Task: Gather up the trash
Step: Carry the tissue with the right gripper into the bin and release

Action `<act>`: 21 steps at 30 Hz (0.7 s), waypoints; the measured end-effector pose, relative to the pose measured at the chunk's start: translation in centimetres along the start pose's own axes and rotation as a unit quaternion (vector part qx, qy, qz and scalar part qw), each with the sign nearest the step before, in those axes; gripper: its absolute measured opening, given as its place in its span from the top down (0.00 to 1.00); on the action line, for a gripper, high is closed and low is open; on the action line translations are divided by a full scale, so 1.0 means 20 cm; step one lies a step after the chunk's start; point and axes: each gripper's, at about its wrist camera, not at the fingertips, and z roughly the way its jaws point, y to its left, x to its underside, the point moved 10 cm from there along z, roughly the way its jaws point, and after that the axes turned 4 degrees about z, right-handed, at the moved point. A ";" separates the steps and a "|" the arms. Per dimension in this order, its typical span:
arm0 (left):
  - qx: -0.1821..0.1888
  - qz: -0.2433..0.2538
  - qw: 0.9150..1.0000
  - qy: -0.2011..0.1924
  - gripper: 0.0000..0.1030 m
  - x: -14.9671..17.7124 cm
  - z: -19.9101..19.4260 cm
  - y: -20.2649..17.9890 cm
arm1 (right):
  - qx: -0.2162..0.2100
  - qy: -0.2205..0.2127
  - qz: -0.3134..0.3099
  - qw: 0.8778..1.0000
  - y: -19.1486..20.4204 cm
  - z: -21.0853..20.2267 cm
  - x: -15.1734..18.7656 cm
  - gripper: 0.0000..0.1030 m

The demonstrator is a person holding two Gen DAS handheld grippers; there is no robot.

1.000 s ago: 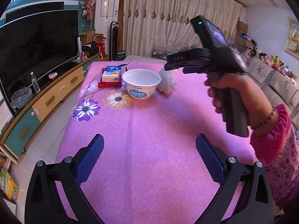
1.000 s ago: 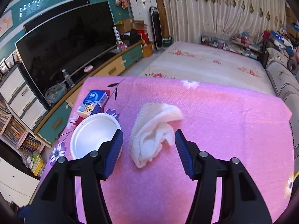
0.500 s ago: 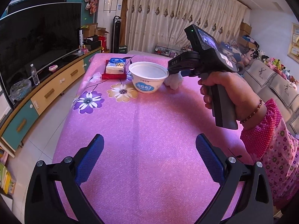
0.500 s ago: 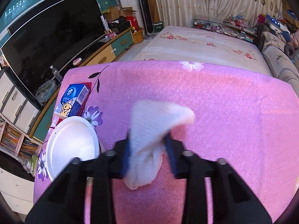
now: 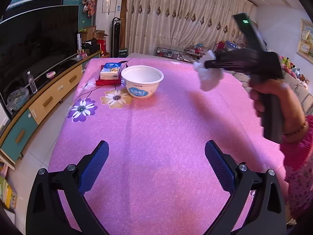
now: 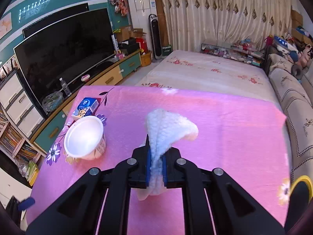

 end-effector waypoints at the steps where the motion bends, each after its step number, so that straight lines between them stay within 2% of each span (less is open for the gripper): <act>1: 0.000 0.002 1.000 -0.001 0.06 -0.01 0.00 -0.01 | 0.003 -0.005 0.001 1.000 -0.04 -0.06 0.00 0.92; 7: 0.008 0.006 1.000 -0.001 0.06 -0.05 0.03 -0.10 | 0.044 -0.035 0.013 0.998 -0.40 -0.38 0.09 0.92; 11: 0.008 0.016 1.000 0.001 0.06 -0.07 0.05 -0.16 | 0.087 -0.045 0.040 0.994 -0.74 -0.57 0.20 0.91; 18: 0.015 0.038 0.999 -0.001 0.06 -0.12 0.07 -0.31 | 0.179 -0.032 0.121 0.976 -1.46 -0.80 0.51 0.91; 21: 0.023 0.043 0.999 -0.001 0.06 -0.14 0.09 -0.37 | 0.208 -0.023 0.149 0.966 -1.69 -0.84 0.64 0.91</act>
